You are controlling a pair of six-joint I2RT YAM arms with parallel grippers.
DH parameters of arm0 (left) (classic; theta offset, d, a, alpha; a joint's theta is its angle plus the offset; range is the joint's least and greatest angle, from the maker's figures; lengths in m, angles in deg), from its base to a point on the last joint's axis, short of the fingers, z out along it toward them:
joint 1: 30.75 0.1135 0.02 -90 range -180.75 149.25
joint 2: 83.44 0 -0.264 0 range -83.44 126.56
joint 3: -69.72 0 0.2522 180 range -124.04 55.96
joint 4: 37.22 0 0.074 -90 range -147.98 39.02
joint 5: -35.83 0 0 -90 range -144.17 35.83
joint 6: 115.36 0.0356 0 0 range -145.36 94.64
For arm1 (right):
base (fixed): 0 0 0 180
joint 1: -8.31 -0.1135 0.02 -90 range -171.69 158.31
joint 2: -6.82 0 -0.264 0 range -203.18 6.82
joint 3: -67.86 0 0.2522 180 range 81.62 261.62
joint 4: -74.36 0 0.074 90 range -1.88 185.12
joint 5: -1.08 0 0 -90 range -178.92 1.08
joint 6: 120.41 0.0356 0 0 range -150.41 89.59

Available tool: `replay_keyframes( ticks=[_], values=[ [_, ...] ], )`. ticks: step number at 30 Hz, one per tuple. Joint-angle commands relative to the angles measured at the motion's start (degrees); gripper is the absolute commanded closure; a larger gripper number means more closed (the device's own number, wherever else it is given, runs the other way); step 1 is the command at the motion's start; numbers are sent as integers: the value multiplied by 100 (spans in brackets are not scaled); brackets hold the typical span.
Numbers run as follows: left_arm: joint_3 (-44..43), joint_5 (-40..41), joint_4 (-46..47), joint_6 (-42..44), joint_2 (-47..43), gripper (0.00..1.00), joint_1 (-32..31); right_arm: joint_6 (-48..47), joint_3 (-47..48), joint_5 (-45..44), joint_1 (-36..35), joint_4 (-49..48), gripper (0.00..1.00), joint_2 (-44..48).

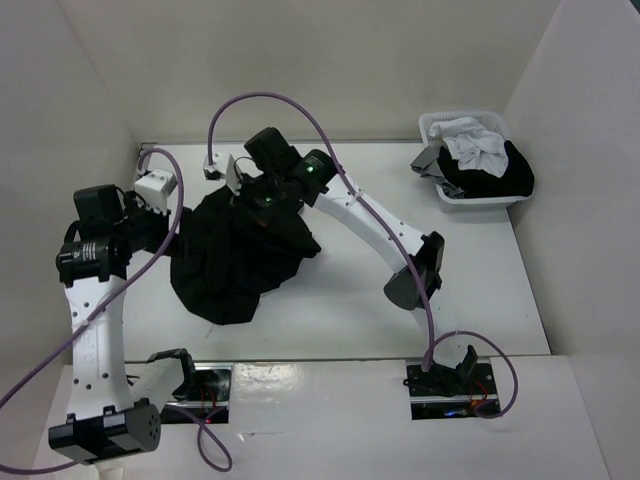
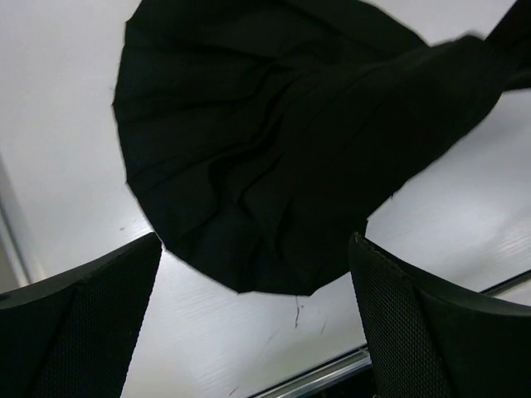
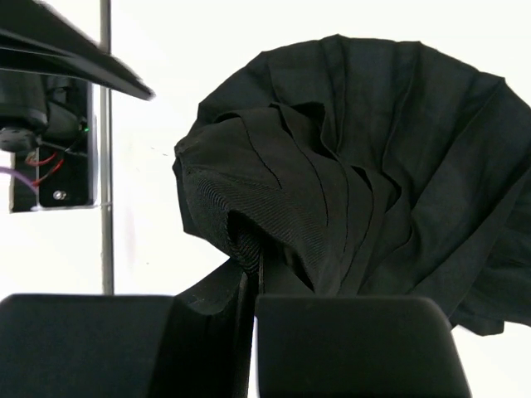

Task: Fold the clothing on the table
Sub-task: Flatten the skirt out

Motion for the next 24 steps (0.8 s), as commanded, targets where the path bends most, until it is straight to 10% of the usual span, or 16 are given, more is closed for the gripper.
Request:
replay_keyframes(
  ticks=[1, 24],
  values=[
    [-262, -857, 465, -237, 246, 0, -86, 66, -67, 223, -92, 20, 100, 402],
    [-52, -2308, 439, -176, 467, 12, -455, 14, 38, -49, -206, 20, 100, 60]
  ],
)
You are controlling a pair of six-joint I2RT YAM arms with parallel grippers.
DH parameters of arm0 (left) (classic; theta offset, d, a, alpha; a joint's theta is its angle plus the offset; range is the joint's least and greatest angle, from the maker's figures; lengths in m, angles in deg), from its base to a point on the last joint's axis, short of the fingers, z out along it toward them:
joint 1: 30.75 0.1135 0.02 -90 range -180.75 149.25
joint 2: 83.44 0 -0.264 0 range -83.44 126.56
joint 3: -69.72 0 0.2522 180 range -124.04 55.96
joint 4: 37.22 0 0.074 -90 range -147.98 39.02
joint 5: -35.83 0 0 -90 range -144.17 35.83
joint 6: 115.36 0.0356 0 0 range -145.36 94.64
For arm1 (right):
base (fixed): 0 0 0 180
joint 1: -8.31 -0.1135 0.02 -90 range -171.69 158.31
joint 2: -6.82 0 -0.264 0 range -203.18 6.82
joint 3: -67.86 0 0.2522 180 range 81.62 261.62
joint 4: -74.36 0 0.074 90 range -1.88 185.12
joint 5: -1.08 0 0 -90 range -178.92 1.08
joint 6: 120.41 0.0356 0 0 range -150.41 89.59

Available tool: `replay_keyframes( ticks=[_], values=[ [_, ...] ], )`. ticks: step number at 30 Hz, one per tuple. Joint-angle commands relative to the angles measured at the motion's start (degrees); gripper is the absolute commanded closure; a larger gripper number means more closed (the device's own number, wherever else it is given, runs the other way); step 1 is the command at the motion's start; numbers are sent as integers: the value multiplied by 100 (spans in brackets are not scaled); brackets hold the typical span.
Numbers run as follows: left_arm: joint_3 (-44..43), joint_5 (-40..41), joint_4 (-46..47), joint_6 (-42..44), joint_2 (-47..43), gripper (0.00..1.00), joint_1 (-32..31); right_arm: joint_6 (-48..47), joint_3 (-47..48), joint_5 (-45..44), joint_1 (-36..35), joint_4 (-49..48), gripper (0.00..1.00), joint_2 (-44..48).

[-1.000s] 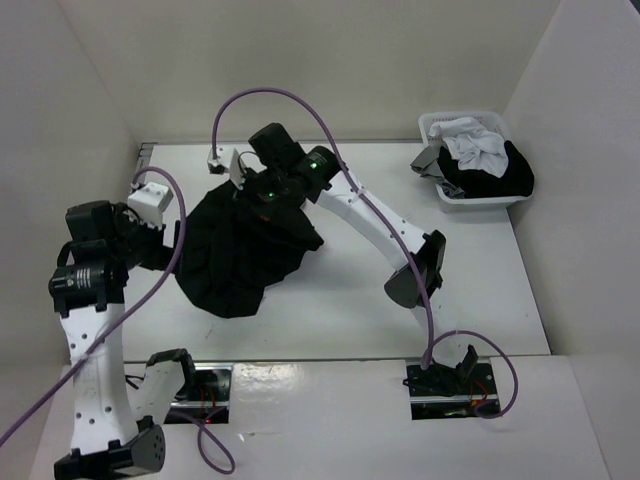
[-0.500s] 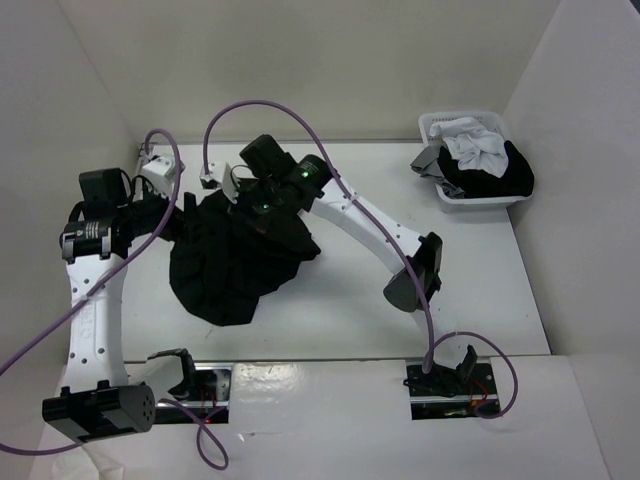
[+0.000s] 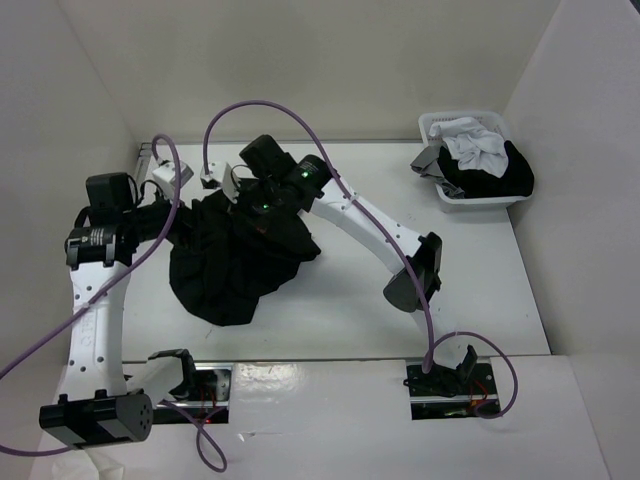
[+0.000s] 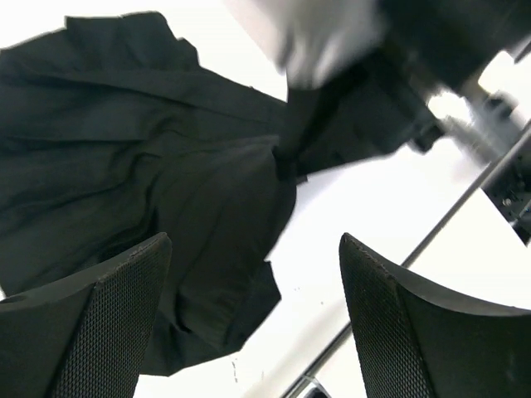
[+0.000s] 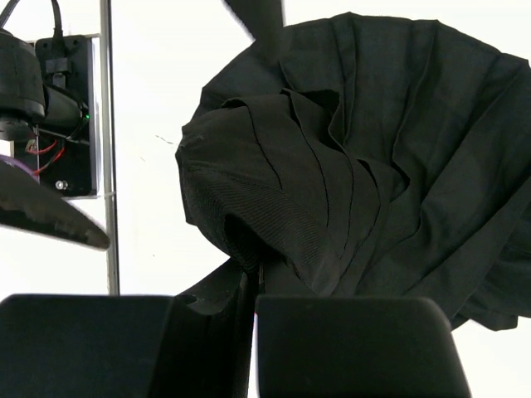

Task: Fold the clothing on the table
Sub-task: Flatten the skirt out

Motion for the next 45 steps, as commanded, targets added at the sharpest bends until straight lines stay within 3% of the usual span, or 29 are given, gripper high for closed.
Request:
replay_keyframes(
  ticks=[1, 8, 13, 22, 26, 34, 35, 40, 45],
  values=[
    [287, -295, 2, 161, -195, 12, -86, 16, 345, 91, -47, -24, 100, 20],
    [622, -67, 2, 214, -126, 25, -192, 16, 407, 143, -47, -24, 100, -32],
    [569, 4, 282, 153, 190, 51, -192, 16, 407, 143, -47, -24, 100, -32],
    [332, 162, 774, 38, 489, 51, -297, -46, 292, 143, -161, 29, 100, 73],
    [209, 57, 828, -67, 612, 43, -297, -46, 240, 143, -223, 29, 100, 126],
    [156, -216, 880, -182, 718, 37, -297, -46, 240, 196, -275, 29, 100, 74],
    [156, -303, 880, -243, 718, 41, -297, -46, 240, 196, -275, 81, 100, 73],
    [156, -410, 933, -296, 770, 100, -297, -46, 292, 249, -275, 82, 100, 20],
    [156, -541, 872, -349, 771, 100, -297, -46, 345, 39, -328, 82, 100, -41]
  ],
)
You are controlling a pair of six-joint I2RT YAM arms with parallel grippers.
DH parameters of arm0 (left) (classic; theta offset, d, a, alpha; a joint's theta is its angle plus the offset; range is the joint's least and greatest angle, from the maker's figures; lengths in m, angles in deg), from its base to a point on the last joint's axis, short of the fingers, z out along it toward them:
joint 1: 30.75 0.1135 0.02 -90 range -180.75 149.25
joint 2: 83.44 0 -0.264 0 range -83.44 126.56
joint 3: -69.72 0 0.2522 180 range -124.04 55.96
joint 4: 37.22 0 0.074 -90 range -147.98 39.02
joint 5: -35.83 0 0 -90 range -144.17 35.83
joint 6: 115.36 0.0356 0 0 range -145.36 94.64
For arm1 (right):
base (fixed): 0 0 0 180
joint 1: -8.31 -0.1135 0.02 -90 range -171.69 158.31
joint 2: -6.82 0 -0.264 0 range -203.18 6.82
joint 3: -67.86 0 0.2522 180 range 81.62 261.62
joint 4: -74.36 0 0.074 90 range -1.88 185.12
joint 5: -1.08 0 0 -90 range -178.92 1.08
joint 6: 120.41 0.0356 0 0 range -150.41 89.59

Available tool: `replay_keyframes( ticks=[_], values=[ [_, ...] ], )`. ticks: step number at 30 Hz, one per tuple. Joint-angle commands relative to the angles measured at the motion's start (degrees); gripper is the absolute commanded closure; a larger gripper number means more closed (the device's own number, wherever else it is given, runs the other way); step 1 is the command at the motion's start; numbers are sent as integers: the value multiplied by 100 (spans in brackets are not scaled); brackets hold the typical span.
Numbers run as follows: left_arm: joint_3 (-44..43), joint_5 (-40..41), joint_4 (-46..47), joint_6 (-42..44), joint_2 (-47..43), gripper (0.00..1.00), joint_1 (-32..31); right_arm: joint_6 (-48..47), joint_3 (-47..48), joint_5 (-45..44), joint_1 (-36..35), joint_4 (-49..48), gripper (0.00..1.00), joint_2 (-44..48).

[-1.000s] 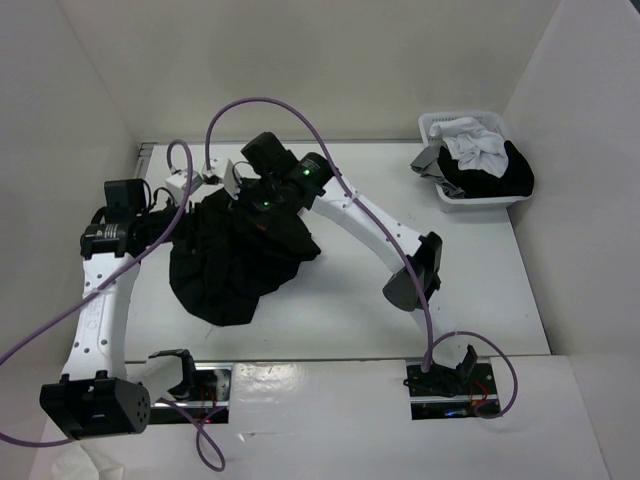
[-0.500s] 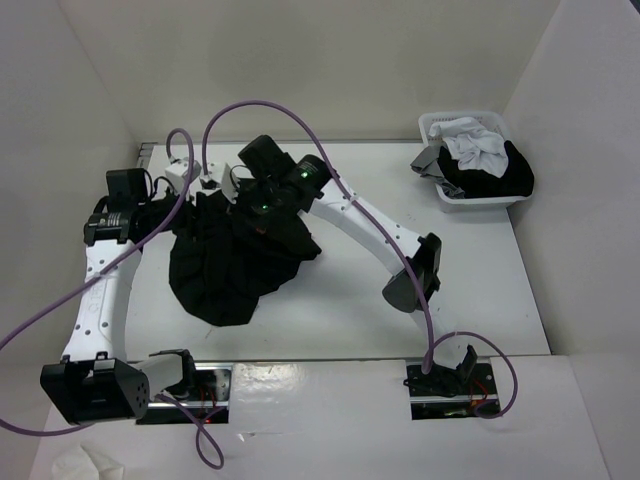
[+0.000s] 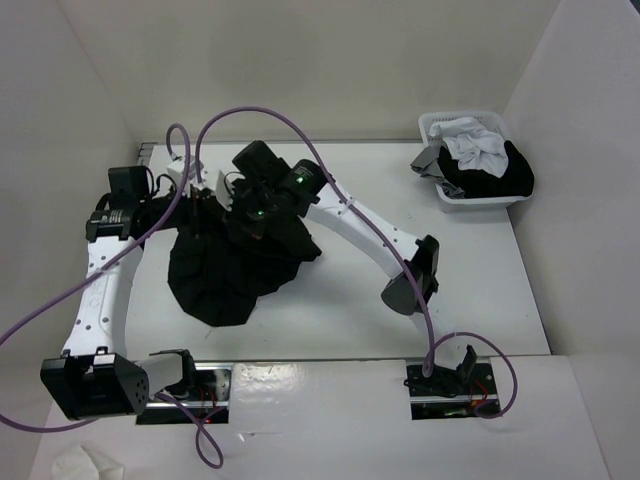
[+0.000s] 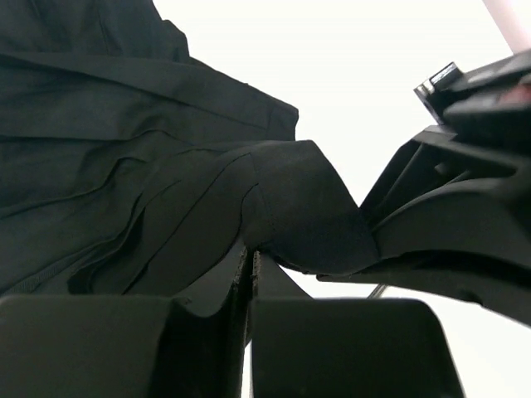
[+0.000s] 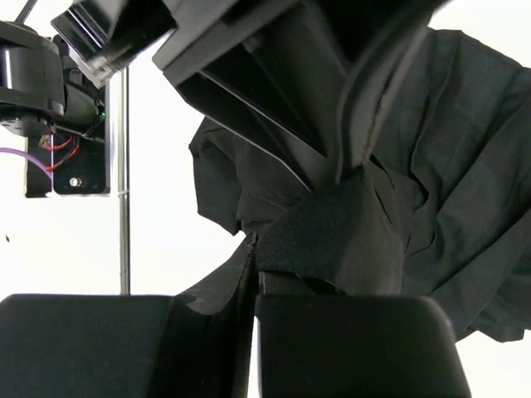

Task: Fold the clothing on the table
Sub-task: Flatten the skirt out

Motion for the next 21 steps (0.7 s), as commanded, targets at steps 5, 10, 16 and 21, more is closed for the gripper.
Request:
replay_keyframes(
  ticks=[5, 10, 16, 21],
  values=[
    [-759, -139, -382, 457, -62, 100, -68, 35, -119, -787, -136, -157, 28, 160],
    [-1287, -67, -752, 571, -115, 100, -68, 97, -1006, -1366, 224, -648, 1, 677],
    [-1647, 38, -1060, 695, -167, 100, -68, 289, -2562, -1739, 1223, -1474, 1, 1443],
    [-1770, 38, -1183, 748, -89, 100, -68, 405, -3722, -1124, 2402, -2090, 1, 2111]
  ],
)
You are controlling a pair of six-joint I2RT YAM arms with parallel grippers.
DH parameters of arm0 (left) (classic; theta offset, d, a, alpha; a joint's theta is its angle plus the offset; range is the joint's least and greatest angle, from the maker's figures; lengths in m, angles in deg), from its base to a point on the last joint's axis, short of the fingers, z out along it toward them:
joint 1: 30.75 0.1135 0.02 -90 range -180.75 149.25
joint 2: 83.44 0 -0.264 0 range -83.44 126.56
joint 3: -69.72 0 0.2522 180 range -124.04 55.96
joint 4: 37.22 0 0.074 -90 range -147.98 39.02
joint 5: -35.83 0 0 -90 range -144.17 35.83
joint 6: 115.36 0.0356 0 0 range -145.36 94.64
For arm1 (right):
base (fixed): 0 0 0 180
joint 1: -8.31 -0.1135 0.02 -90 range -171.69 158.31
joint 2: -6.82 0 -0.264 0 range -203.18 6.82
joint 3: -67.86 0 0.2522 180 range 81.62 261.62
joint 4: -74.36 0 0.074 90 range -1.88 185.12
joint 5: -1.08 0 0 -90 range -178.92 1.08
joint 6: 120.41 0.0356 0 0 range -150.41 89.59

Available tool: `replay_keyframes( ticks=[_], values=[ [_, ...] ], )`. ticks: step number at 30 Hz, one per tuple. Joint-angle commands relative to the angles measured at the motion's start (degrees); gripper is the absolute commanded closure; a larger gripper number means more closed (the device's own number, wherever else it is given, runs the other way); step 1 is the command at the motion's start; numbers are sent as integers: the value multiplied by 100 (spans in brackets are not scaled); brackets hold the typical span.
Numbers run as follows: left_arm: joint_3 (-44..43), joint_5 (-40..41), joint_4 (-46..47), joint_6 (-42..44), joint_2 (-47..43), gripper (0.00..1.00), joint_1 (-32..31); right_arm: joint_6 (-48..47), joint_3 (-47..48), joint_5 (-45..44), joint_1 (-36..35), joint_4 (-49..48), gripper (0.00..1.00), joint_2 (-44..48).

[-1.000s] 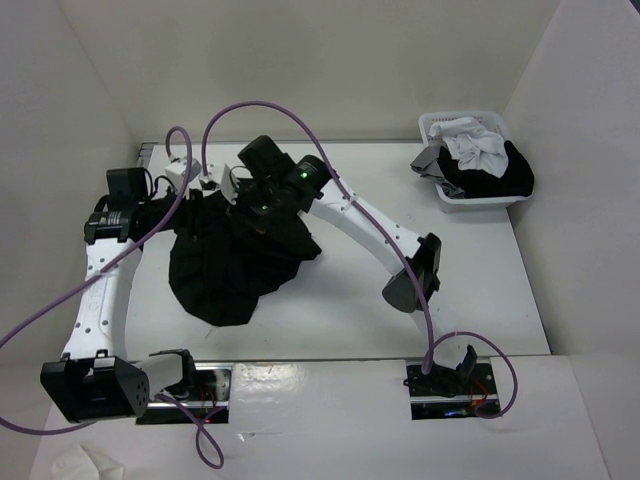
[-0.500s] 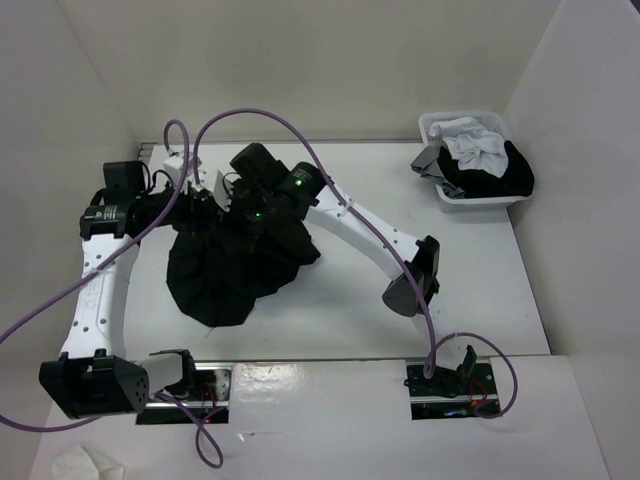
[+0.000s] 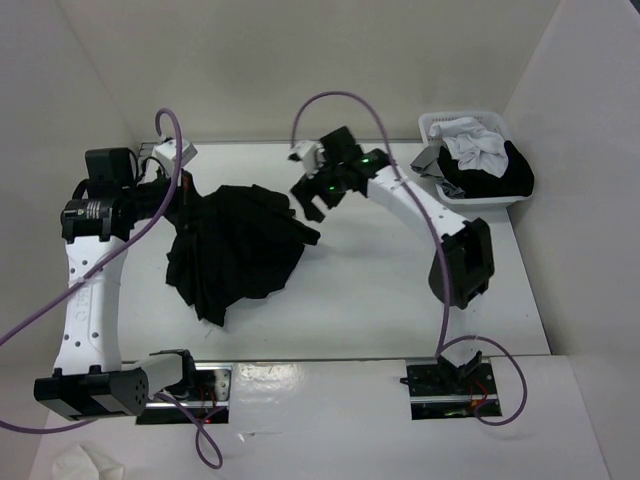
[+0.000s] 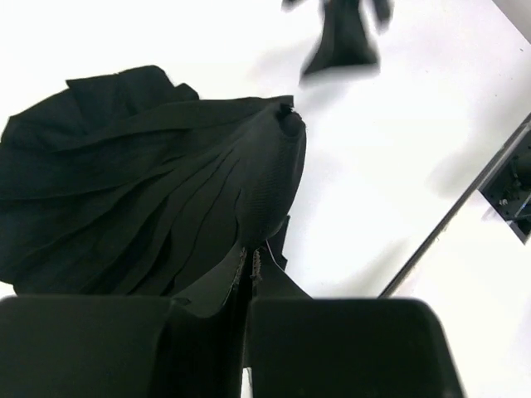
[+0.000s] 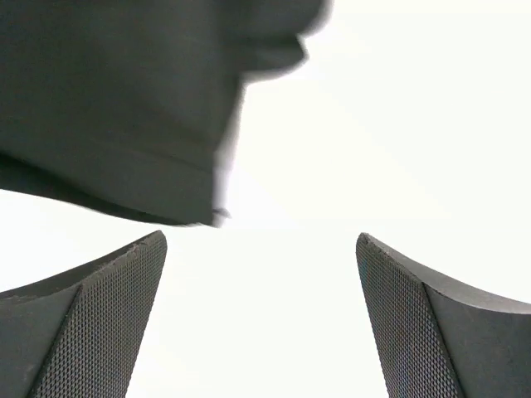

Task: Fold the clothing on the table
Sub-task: Flatten the skirt out

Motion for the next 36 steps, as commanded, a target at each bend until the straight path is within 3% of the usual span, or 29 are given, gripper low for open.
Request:
replay_keyframes(
  ticks=[1, 11, 18, 26, 36],
  values=[
    [-276, -209, -204, 227, -19, 100, -15, 155, -499, 348, 840, -799, 1, 789],
    [-1357, -77, -1083, 667, 500, 100, -15, -177, -1914, 2484, 1810, -967, 1, 1088],
    [-1884, 160, -1374, 729, 755, 100, -15, -617, -2996, 1783, 792, -1300, 1, 1580],
    [-1990, 213, -1427, 782, 922, 100, -15, -671, -2926, 1281, -35, -1300, 1, 2003],
    [-2095, 326, -1427, 782, 922, 100, -15, -794, -2707, 499, -800, -1599, 1, 1335]
  ],
)
